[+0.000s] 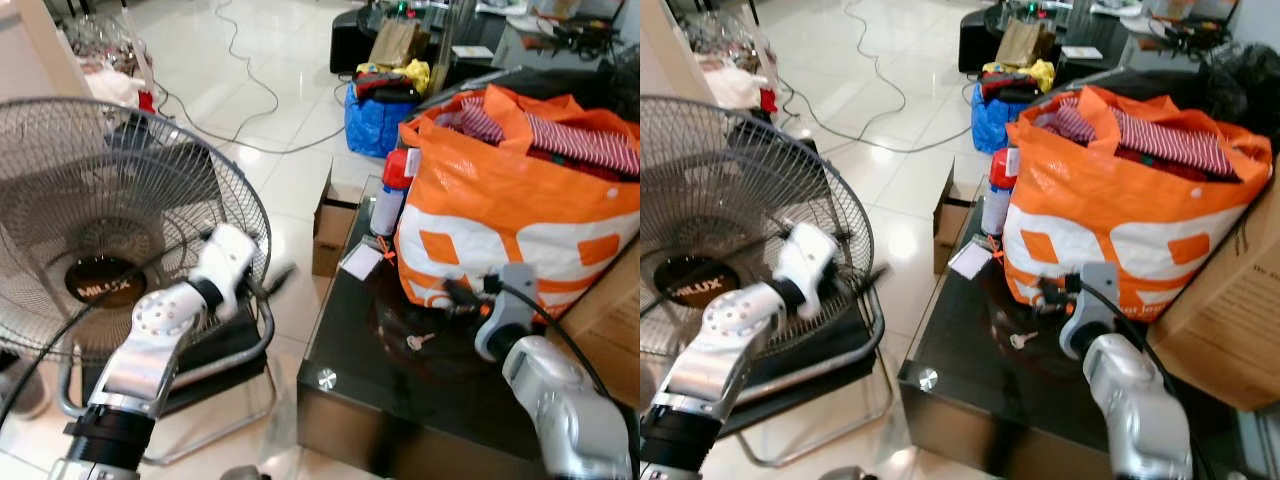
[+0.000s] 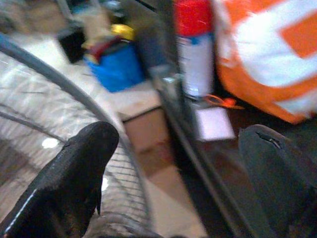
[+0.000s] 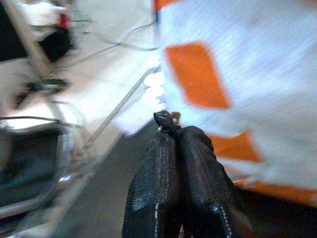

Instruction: Hang keys on a hook

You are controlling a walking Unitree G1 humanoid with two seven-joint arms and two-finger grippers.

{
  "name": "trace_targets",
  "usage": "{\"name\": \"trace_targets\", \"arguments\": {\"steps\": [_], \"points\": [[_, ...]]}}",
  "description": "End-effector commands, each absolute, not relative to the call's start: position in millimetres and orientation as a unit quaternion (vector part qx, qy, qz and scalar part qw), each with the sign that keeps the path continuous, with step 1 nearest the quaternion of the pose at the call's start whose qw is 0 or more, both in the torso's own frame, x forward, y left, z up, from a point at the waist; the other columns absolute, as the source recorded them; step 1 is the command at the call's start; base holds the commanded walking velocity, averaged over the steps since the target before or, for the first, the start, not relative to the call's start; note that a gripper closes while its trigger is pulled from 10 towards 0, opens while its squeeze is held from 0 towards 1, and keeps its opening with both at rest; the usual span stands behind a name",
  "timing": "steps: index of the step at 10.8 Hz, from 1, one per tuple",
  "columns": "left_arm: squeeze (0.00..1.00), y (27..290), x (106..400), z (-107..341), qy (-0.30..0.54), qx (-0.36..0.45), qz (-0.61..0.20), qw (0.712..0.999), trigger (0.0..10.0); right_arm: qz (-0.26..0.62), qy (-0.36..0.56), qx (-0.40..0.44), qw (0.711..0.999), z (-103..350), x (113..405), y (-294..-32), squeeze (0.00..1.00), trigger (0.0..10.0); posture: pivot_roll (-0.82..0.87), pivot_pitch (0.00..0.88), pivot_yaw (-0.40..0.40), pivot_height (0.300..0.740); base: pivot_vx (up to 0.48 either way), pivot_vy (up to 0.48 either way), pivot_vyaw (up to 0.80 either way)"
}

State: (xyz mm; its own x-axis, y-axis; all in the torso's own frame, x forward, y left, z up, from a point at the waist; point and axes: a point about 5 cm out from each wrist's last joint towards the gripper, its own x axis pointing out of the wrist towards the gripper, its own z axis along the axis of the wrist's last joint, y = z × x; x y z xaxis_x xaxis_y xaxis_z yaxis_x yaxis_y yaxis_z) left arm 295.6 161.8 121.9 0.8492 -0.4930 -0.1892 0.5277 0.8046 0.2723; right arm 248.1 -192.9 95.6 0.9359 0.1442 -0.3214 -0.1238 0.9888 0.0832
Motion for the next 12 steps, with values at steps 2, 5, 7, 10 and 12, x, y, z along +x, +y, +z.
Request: {"name": "trace_targets", "arguments": {"steps": [2, 5, 7, 10, 12], "points": [[0.0, 157.7, 299.3, 124.9, 0.043, 0.163, -0.236, 0.957, 10.0, 0.016, 0.146, -0.003, 0.989, 103.3, 247.1, -191.2, 0.0, 0.0, -0.03, 0.0, 0.009, 0.74, 0.0, 0.0, 0.0], [0.0, 155.5, 298.7, 115.8, 0.049, 0.166, -0.202, 0.964, 10.0, -0.053, 0.133, -0.017, 0.99, 105.3, 249.4, -191.1, 0.0, 1.7, -0.02, 0.0, 0.004, 0.74, -0.172, 0.0, 0.0], [0.0, 152.7, 297.9, 114.1, 0.048, 0.17, -0.202, 0.963, 10.0, -0.051, 0.135, -0.023, 0.989, 104.9, 252.1, -187.8, 0.0, 1.9, -0.01, 0.0, -0.007, 0.74, -0.257, 0.0, 0.0], [0.0, 154.3, 296.2, 112.5, 0.048, 0.176, -0.198, 0.963, 10.0, -0.053, 0.14, -0.027, 0.988, 103.9, 253.7, -187.6, 0.0, 2.9, -0.01, 0.0, -0.013, 0.74, -0.256, 0.0, 0.0], [0.0, 154.7, 295.1, 111.8, 0.048, 0.175, -0.197, 0.963, 10.0, -0.054, 0.142, -0.028, 0.988, 103.3, 252.3, -188.2, 0.0, 3.0, -0.02, 0.0, -0.01, 0.74, -0.255, 0.0, 0.0]]}}
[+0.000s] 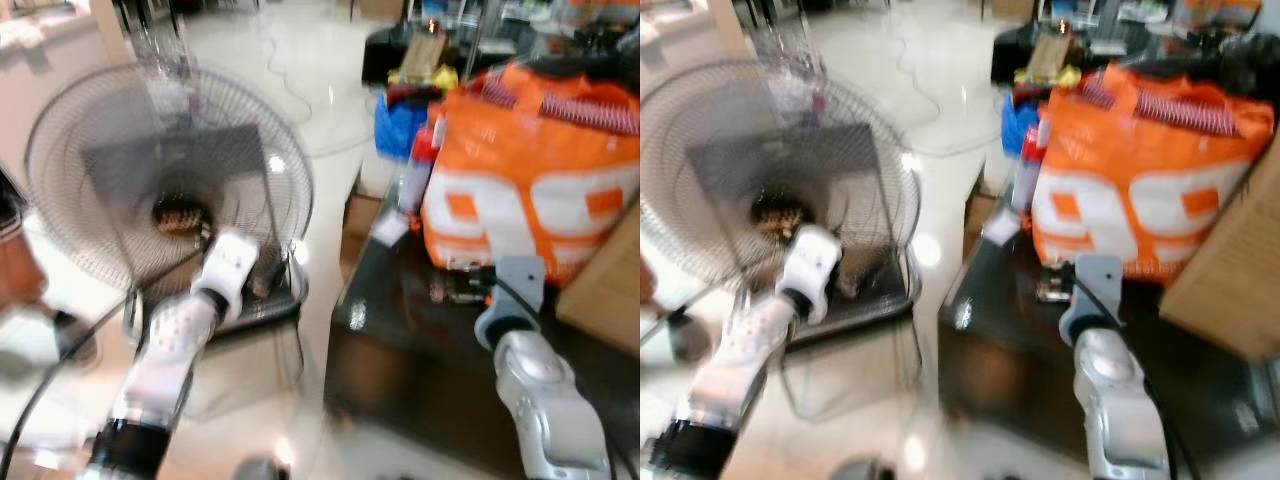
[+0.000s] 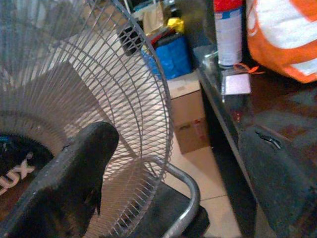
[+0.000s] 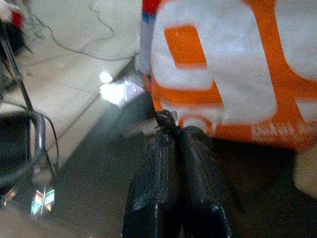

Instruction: Hang keys on a hook

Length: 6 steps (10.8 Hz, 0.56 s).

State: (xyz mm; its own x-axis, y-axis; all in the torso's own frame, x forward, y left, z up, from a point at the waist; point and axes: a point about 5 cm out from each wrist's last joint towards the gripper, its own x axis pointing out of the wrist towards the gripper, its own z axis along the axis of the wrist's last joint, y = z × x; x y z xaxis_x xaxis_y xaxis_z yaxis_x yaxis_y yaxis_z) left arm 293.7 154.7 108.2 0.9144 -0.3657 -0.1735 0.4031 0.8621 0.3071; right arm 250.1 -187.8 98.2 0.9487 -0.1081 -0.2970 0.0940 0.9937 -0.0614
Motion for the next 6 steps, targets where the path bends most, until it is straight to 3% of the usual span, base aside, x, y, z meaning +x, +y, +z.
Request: {"name": "trace_targets", "arguments": {"steps": [1, 2, 3, 6], "points": [[0.0, 153.2, 293.5, 110.8, 0.048, 0.173, -0.201, 0.963, 10.0, -0.056, 0.143, -0.03, 0.988, 103.8, 251.1, -189.4, 0.0, 3.3, -0.03, 0.0, -0.005, 0.74, -0.247, 0.0, 0.0], [0.0, 152.0, 292.8, 110.4, 0.048, 0.171, -0.201, 0.963, 10.0, -0.056, 0.143, -0.032, 0.988, 104.3, 250.3, -190.4, 0.0, 3.8, -0.03, 0.0, -0.008, 0.74, -0.247, 0.0, 0.0], [0.0, 149.8, 291.2, 109.7, 0.047, 0.165, -0.2, 0.965, 10.0, -0.057, 0.147, -0.044, 0.987, 104.8, 250.7, -191.9, 0.0, 10.0, -0.03, 0.0, -0.008, 0.74, -0.247, 0.0, 0.0], [0.0, 144.8, 290.7, 109.5, 0.044, 0.151, -0.208, 0.965, 10.0, -0.046, 0.143, -0.068, 0.986, 108.1, 249.9, -189.8, 0.0, 10.0, -0.05, 0.0, 0.004, 0.74, -0.162, 0.0, 0.0]]}}
